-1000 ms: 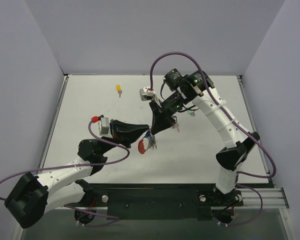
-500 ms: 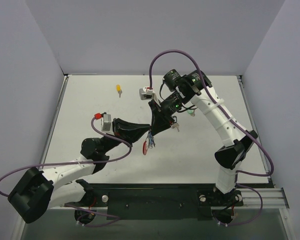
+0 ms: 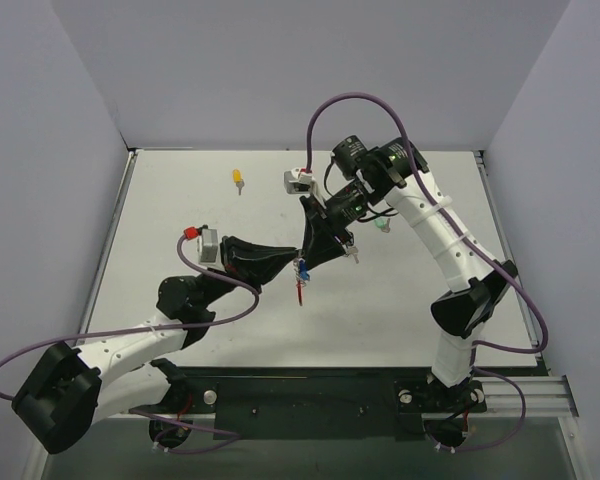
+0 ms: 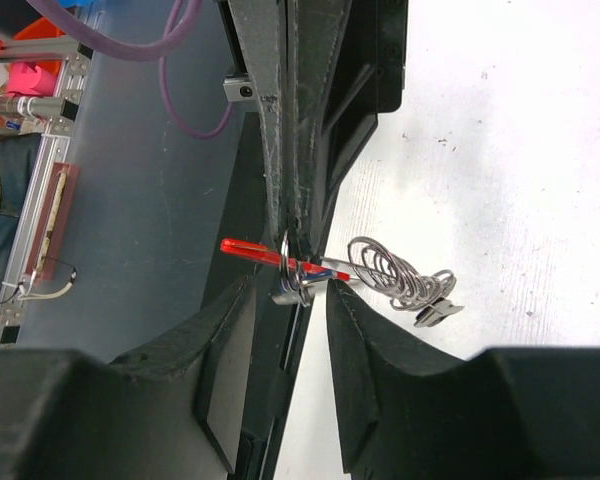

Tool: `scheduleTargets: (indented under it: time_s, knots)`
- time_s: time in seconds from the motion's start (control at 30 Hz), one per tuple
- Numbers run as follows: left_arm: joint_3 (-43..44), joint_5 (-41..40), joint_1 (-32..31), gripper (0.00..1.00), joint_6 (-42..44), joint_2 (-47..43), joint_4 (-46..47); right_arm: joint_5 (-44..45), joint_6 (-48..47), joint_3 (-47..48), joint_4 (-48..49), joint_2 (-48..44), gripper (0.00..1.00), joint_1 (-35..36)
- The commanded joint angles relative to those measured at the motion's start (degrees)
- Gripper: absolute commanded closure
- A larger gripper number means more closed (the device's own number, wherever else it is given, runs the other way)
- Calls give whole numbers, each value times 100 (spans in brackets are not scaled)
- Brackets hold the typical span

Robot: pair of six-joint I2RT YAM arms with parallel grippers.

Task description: Put the keys on the keyring

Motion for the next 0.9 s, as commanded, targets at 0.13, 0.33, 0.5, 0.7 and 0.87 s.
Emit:
scheduleTargets:
  time_s: [0.13,0.33,0.5,0.7,0.87]
  knots:
    - [68,76,35,100,182,-281,885,-76,-297,22,-376,-383,66,-131]
    - [68,85,35,100,191,-307,841,-32,-324,101,-411,-392,66,-193]
    - [94,94,44,100,165,-254,867,-58,-324,136,-402,-295,69,-140]
    - [103,94,35,100,139,-219,893,-6,-297,277,-402,-102,78,-113]
    - [95,94,35,100,112,-175,946,3,-297,259,-402,-84,78,-52]
